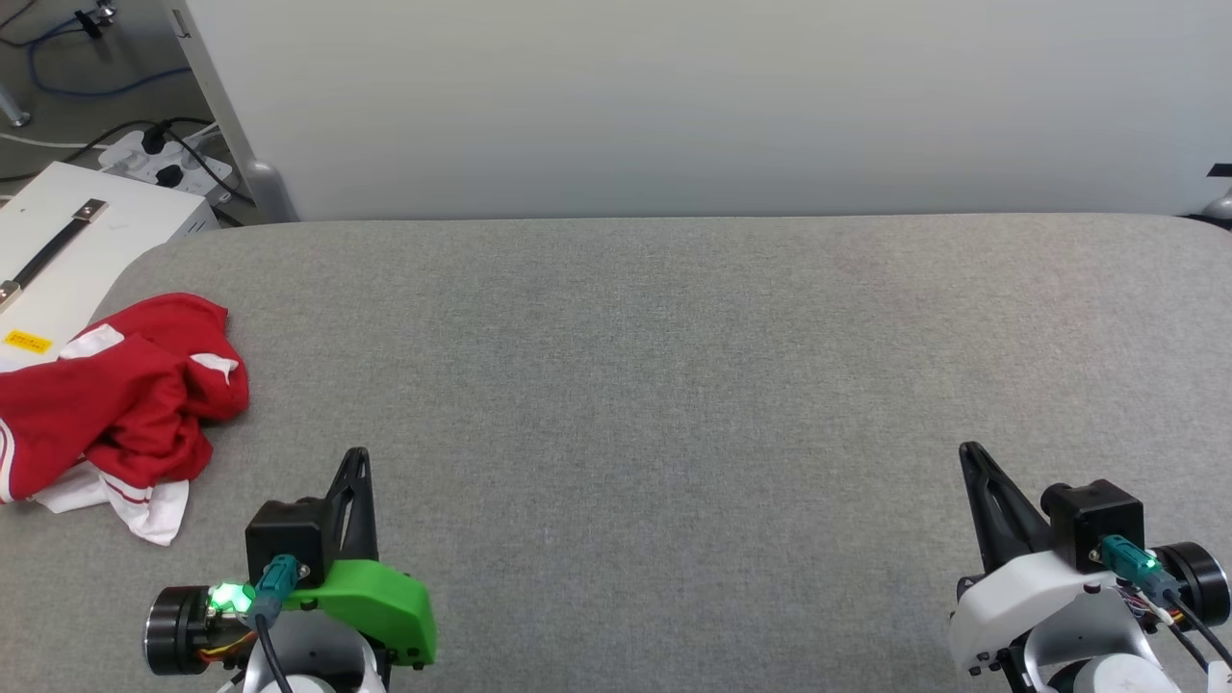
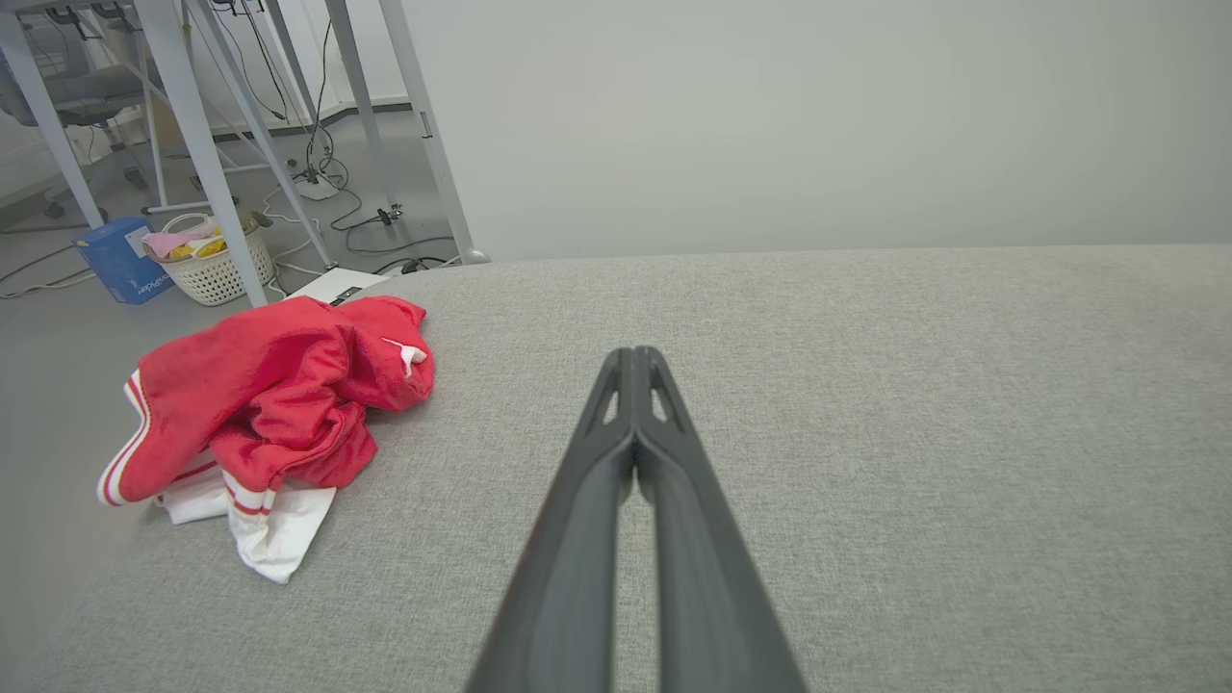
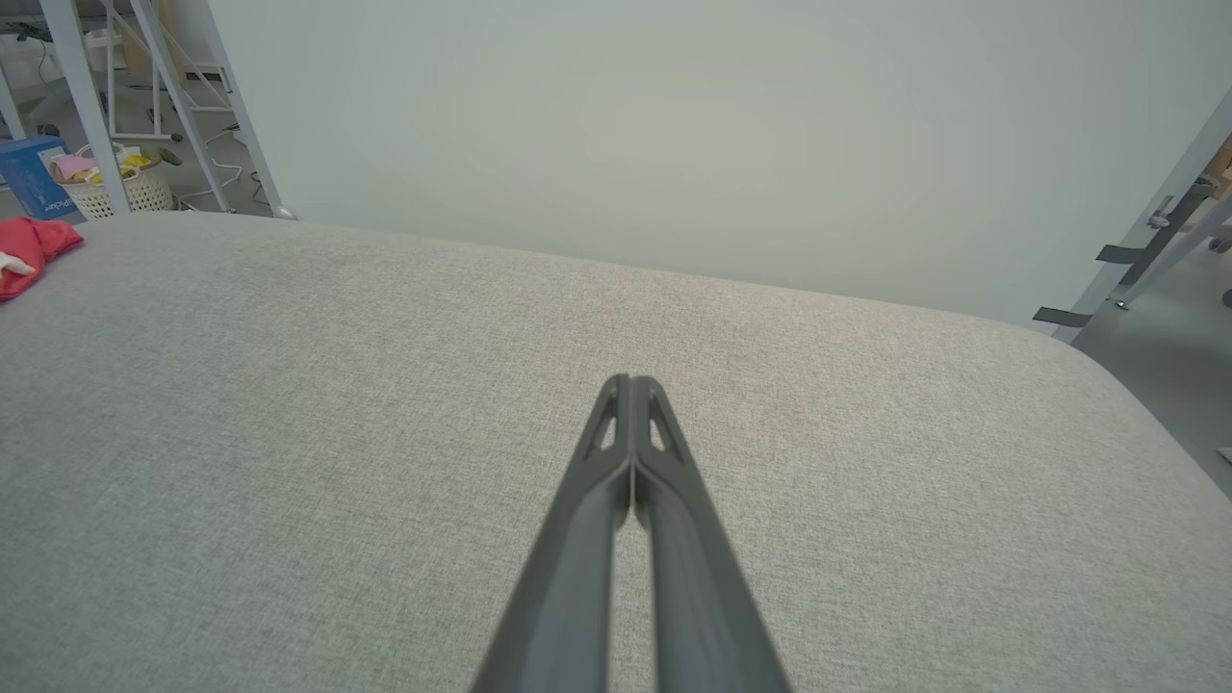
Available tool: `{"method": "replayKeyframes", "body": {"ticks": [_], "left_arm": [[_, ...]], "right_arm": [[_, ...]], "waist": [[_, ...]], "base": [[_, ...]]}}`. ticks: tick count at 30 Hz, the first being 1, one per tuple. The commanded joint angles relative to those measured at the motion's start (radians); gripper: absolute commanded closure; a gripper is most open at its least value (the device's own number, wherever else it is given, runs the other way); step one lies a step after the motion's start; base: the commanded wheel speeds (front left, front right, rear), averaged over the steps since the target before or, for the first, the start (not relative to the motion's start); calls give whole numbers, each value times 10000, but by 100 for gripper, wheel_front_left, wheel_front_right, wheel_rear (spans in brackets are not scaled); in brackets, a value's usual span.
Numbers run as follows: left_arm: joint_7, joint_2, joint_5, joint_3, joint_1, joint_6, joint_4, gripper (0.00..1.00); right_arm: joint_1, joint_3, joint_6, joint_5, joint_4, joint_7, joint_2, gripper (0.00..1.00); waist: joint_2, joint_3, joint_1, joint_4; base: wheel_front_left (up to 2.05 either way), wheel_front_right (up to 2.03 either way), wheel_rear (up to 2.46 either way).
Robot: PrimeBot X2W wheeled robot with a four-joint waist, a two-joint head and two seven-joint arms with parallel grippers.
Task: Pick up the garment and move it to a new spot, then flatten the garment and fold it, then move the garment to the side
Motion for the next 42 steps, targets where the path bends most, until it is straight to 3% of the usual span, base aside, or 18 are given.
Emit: {"method": "replayKeyframes", "body": {"ticks": [1,8,9,10,11,12,42], "left_arm": [[-7,-45,95,18,-146,-28,-24,100],[-7,-45,95,18,-146,-28,-24,100],[-5,0,-7,-1,2,4,-1,0],[-5,0,-8,-1,5,4,0,0],[-6,0,-8,-1,5,5,0,100],[-3,0,-6,-3,5,4,2,0],[-627,-11,-517,84,-14,93,-56,0]], "right_arm": [[-163,-24,-7,-97,-47,28,15,100],[-163,-24,-7,-97,-47,28,15,100],[2,0,0,9,0,-5,0,0],[4,0,0,10,5,-6,0,0],[3,0,0,11,7,-6,0,100],[3,1,0,9,6,-3,0,0],[23,-158,-2,917,-362,-619,4,0]], "waist": [[0,0,0,0],[0,0,0,0],[0,0,0,0],[0,1,0,0],[0,1,0,0],[0,1,0,0],[0,15,0,8]], "base": [[0,0,0],[0,0,0],[0,0,0],[0,0,0],[0,0,0],[0,0,0],[0,0,0]]}}
